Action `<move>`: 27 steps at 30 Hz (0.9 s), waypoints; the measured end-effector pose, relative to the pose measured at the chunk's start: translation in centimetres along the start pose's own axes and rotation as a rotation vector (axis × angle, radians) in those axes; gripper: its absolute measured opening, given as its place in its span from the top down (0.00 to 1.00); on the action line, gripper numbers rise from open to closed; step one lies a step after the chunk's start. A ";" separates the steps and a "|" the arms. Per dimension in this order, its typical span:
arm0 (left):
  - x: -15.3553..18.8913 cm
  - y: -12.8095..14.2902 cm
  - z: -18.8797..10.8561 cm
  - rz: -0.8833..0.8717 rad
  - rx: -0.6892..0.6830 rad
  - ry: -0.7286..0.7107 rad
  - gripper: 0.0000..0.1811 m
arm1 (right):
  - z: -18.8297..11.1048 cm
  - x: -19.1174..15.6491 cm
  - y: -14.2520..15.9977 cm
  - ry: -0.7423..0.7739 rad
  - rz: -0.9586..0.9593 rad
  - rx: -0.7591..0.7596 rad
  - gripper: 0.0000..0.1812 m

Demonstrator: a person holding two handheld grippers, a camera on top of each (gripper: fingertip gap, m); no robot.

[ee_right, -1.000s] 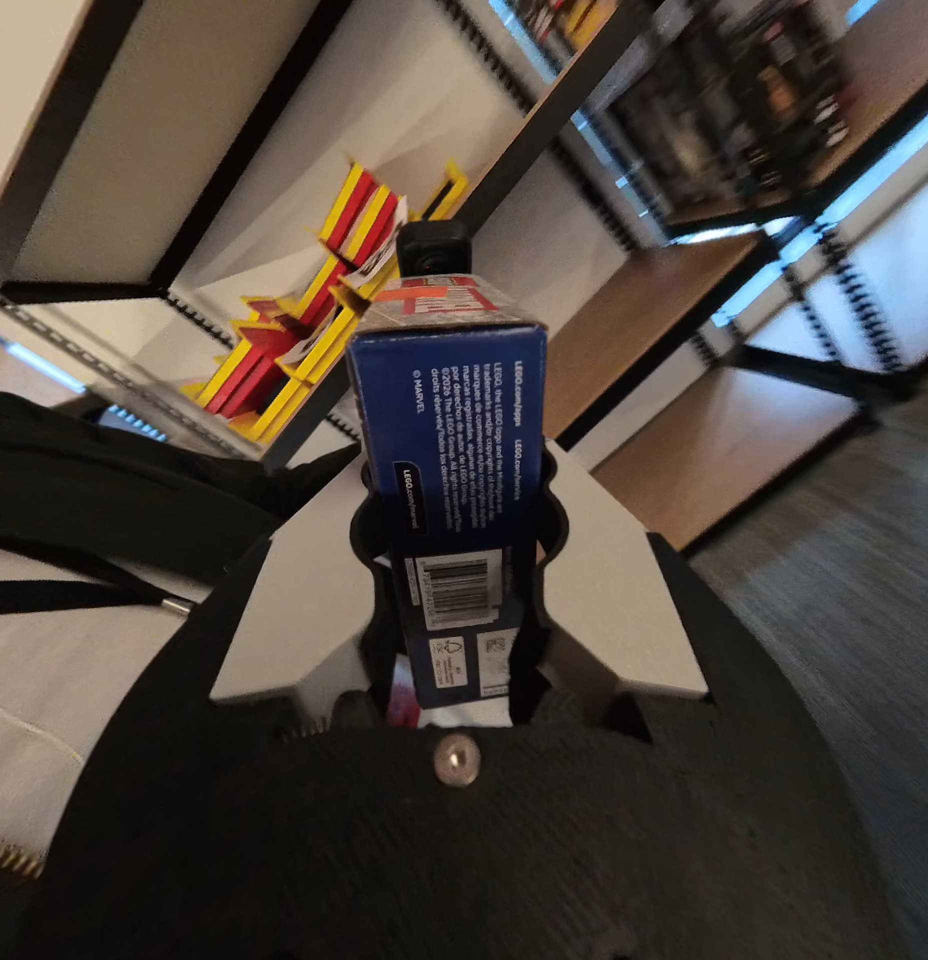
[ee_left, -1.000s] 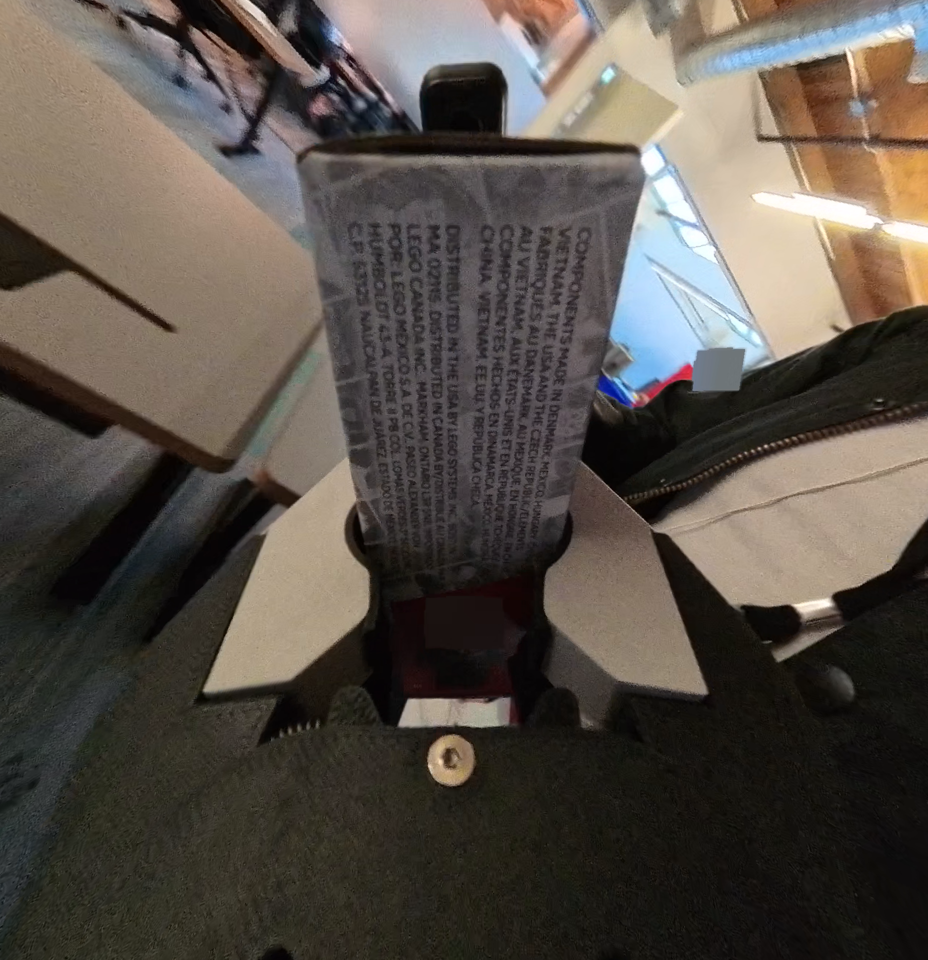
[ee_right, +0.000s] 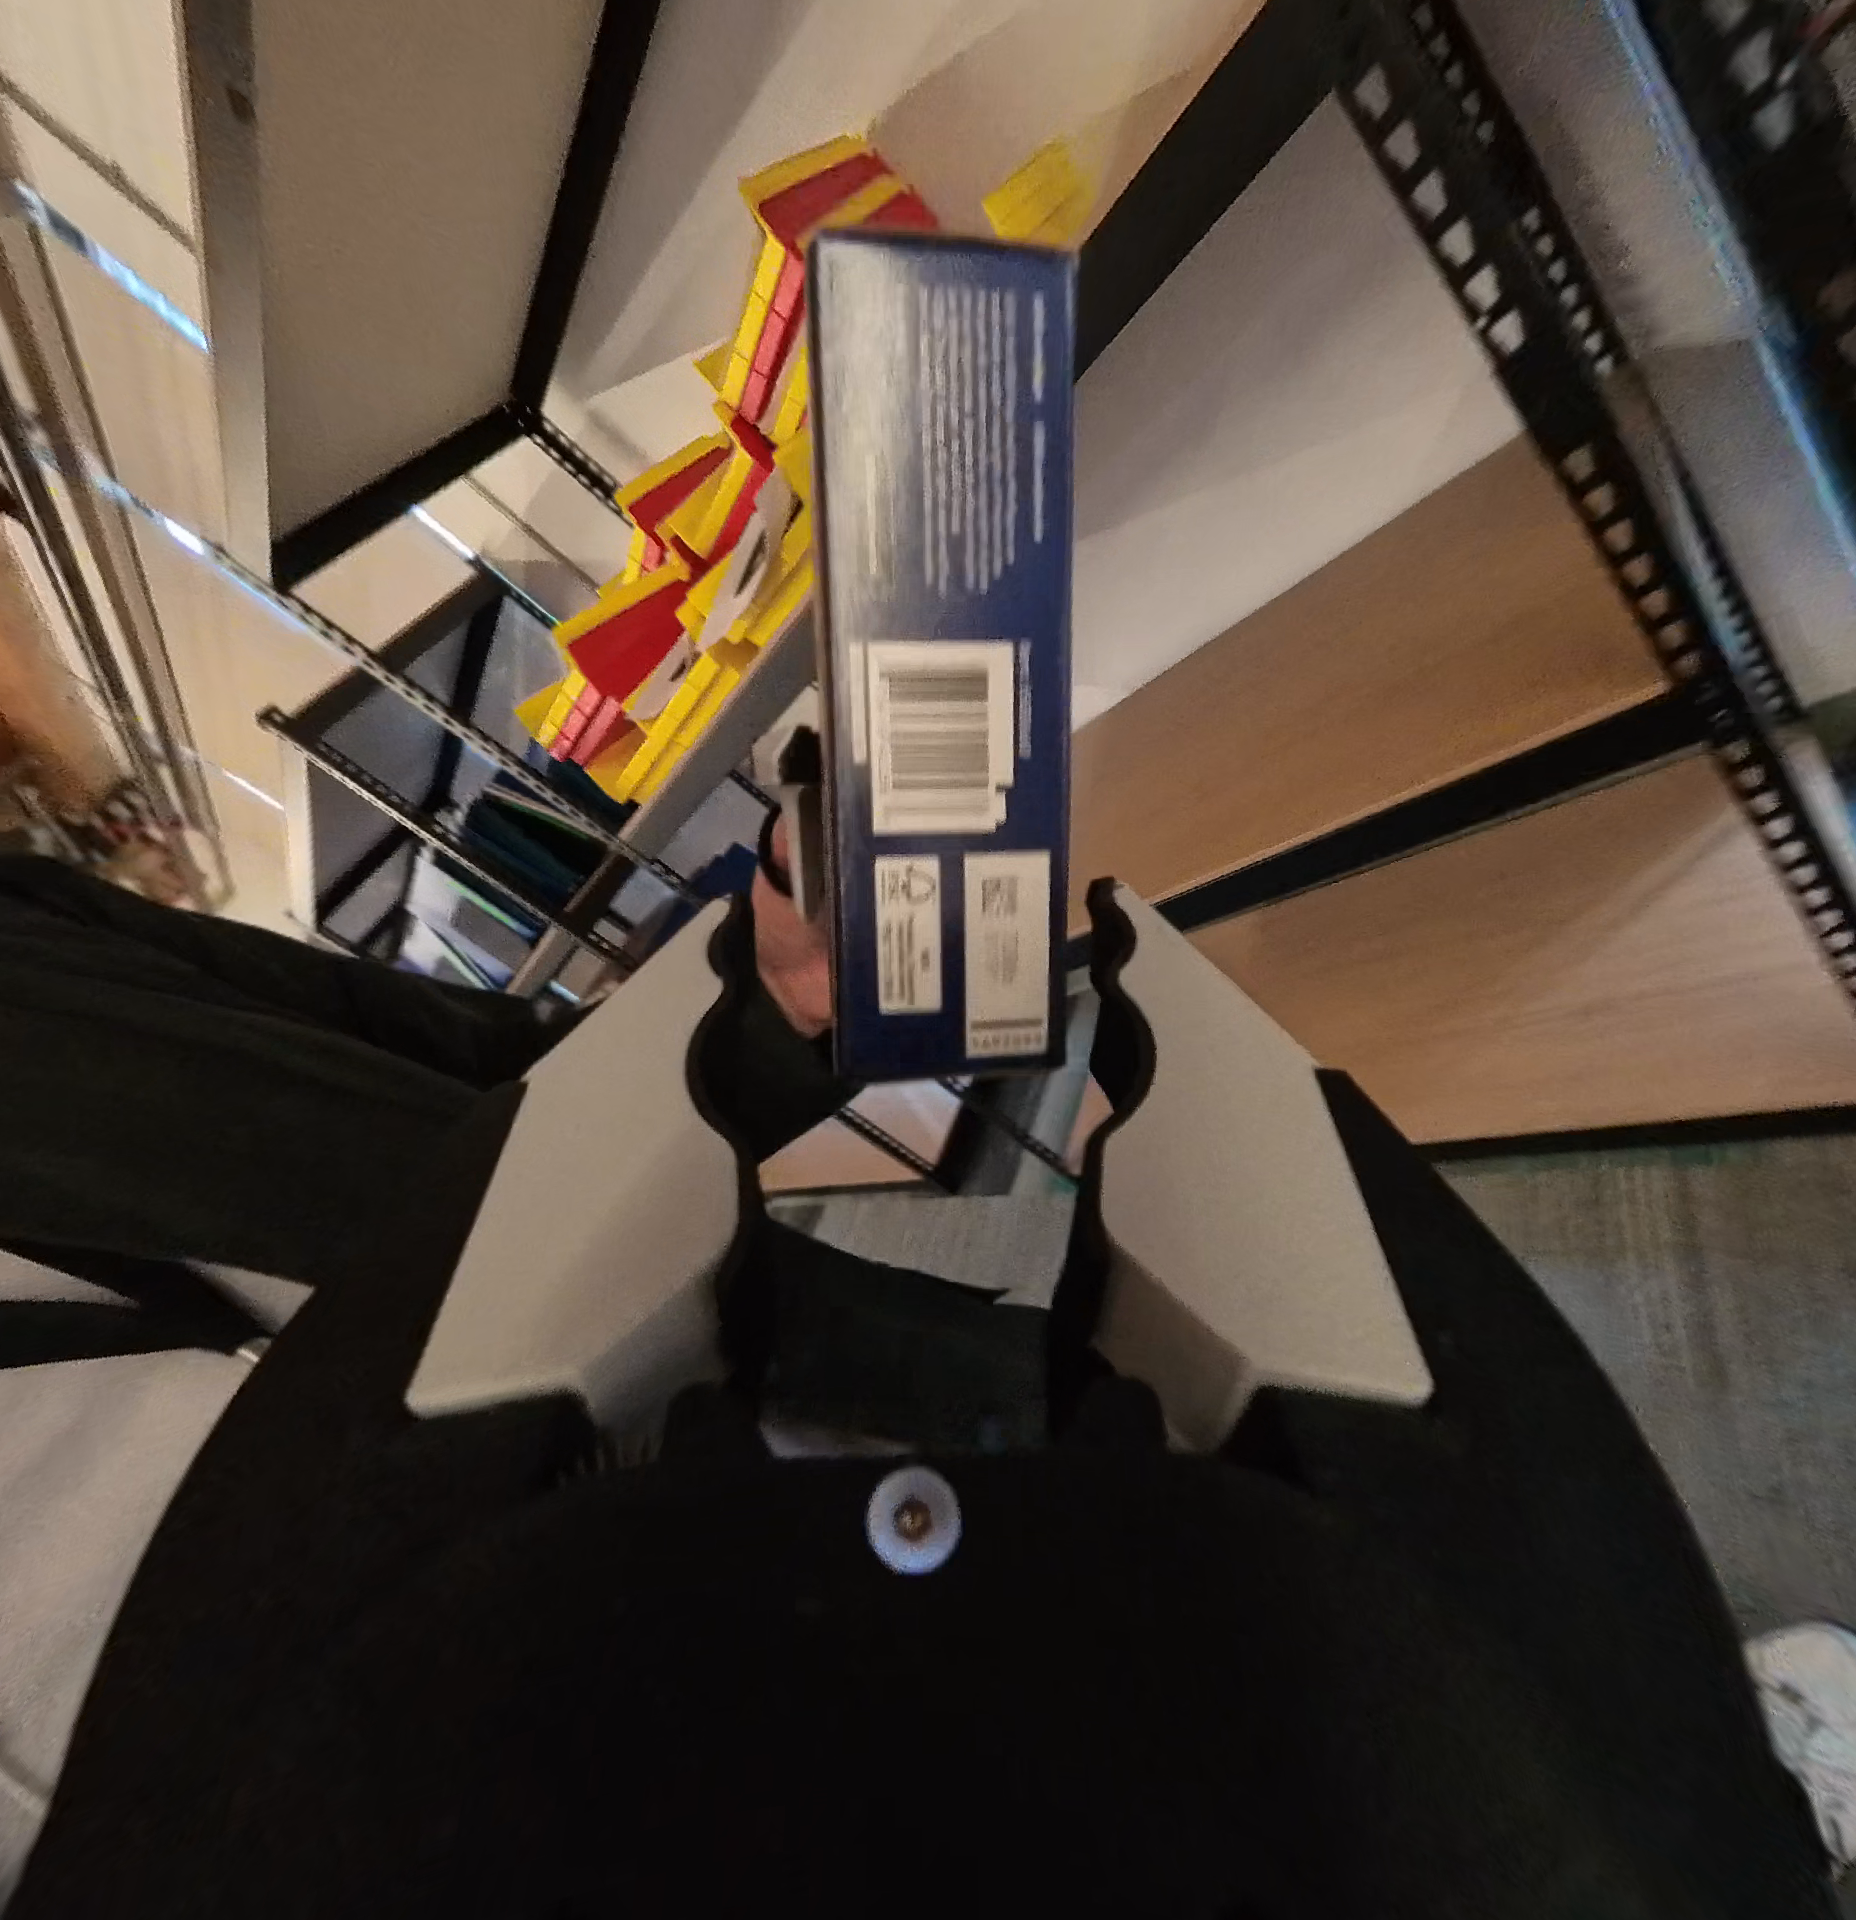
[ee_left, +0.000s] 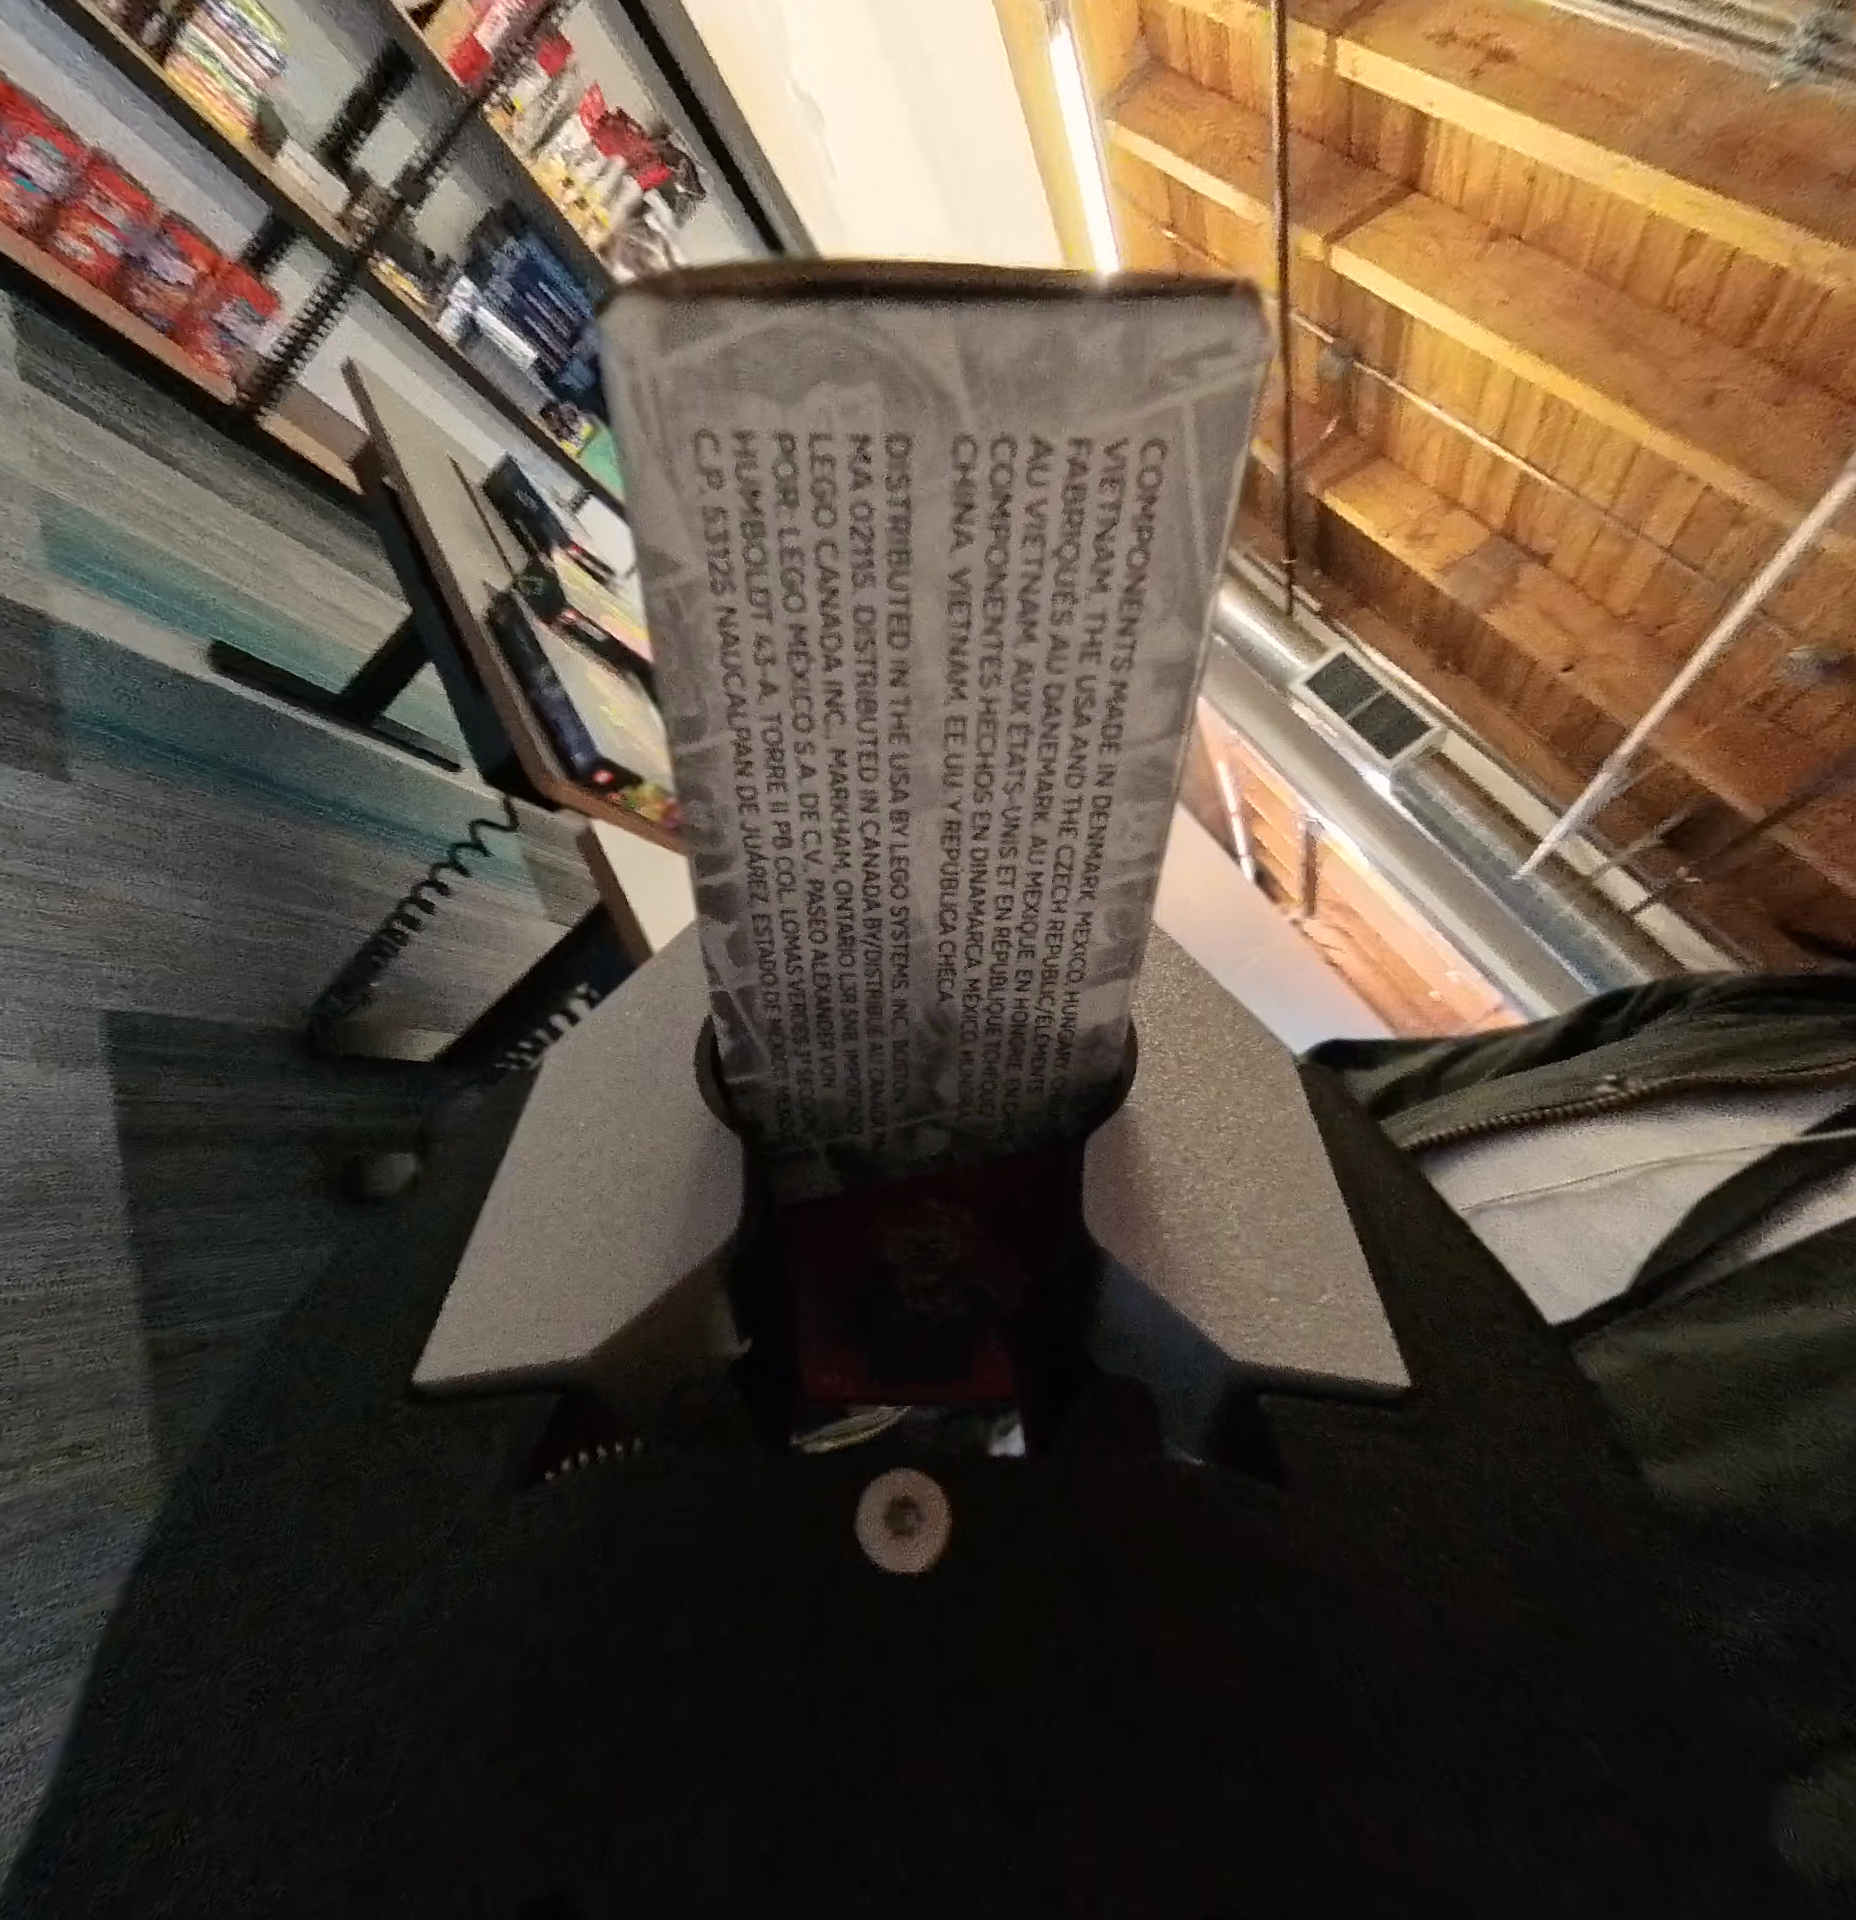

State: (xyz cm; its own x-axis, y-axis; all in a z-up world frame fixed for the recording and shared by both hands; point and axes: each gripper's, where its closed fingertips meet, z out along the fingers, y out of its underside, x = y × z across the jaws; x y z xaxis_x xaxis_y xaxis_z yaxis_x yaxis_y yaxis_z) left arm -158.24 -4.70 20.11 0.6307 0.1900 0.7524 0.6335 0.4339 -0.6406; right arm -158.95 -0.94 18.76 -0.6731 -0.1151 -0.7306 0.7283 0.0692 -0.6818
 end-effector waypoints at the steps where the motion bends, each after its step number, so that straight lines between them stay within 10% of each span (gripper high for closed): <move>1: -1.3 -0.9 0.4 0.026 -0.002 -0.024 0.68 | 0.2 1.6 -1.5 0.008 -0.037 -0.010 0.65; 9: -8.7 -9.1 3.5 0.524 -0.099 -0.080 0.68 | 1.8 9.3 -15.1 0.045 -0.477 -0.113 0.56; 16: -15.0 -15.4 7.8 0.455 -0.128 0.002 0.68 | 2.9 13.8 -22.6 -0.037 -0.354 -0.302 0.53; 20: -20.0 -17.3 10.5 0.417 -0.135 -0.047 0.68 | 1.6 19.3 -24.6 0.035 -0.382 -0.509 0.72; 27: -25.0 -21.4 17.1 0.343 -0.034 -0.096 0.68 | -1.2 25.1 -29.5 -0.166 -0.279 -0.690 0.65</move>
State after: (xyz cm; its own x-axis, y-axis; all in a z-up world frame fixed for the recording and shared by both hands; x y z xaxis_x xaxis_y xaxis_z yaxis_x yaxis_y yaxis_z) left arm -195.29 -3.66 17.62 0.7653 0.4021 0.5026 0.4079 0.3012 -0.8619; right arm -197.47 -4.68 20.43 -0.7526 -0.3630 -0.5495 0.2511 0.6132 -0.7490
